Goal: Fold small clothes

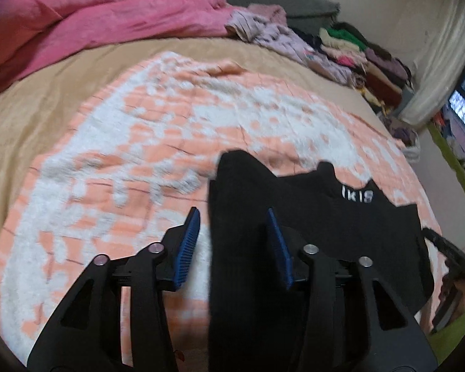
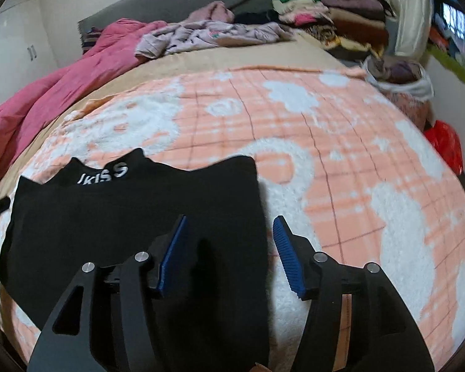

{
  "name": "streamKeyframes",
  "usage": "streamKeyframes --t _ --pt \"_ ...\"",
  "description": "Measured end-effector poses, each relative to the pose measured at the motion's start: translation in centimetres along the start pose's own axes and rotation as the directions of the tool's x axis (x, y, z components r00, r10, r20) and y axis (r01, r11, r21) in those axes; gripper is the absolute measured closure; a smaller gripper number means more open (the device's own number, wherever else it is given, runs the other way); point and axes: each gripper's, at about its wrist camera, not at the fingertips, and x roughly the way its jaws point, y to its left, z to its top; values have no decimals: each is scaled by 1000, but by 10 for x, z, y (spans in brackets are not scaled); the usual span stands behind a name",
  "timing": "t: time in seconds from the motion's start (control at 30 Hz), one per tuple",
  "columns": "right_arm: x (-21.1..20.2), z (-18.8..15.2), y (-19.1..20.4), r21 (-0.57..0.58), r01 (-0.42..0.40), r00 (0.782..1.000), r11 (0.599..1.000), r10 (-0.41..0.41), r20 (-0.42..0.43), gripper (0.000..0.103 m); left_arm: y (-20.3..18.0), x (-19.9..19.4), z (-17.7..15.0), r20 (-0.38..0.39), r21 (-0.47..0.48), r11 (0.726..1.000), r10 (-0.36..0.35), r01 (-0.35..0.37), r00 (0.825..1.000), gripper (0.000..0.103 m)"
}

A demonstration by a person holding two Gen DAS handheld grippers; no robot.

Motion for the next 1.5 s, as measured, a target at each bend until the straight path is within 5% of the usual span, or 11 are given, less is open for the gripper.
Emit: streamKeyframes --t 0.17,0.2,0.23,0.33,0.47,0.7,1.2,1.4,1.5 --pt "18 1 -10 68 -27 999 997 29 -38 46 -4 8 -4 -7 24 999 31 -30 1000 65" --pt "21 1 -12 82 -41 998 996 45 -46 46 -5 9 -4 -9 29 999 34 -34 999 73" --pt "25 2 -13 91 -47 997 995 52 -54 50 -6 11 -5 -18 34 999 31 -31 999 92" --pt "28 2 -12 92 -81 995 992 86 -58 81 -8 11 -6 -13 49 998 45 -44 999 101" --pt "13 2 -2 29 -70 998 997 70 -4 95 -9 -6 -3 48 56 998 40 -42 998 102" --pt "-20 18 14 -67 -41 989 997 51 141 95 -14 -33 13 140 64 997 28 -37 990 102" --pt "37 -8 8 -82 124 992 989 -120 45 94 -3 21 -18 55 93 981 165 -170 985 95" --pt "31 -7 7 -25 136 990 990 -135 33 79 -7 19 -20 60 103 975 191 -197 980 92" --pt "22 -8 8 -12 122 992 992 -122 33 61 -6 13 -20 61 90 976 194 -199 979 89"
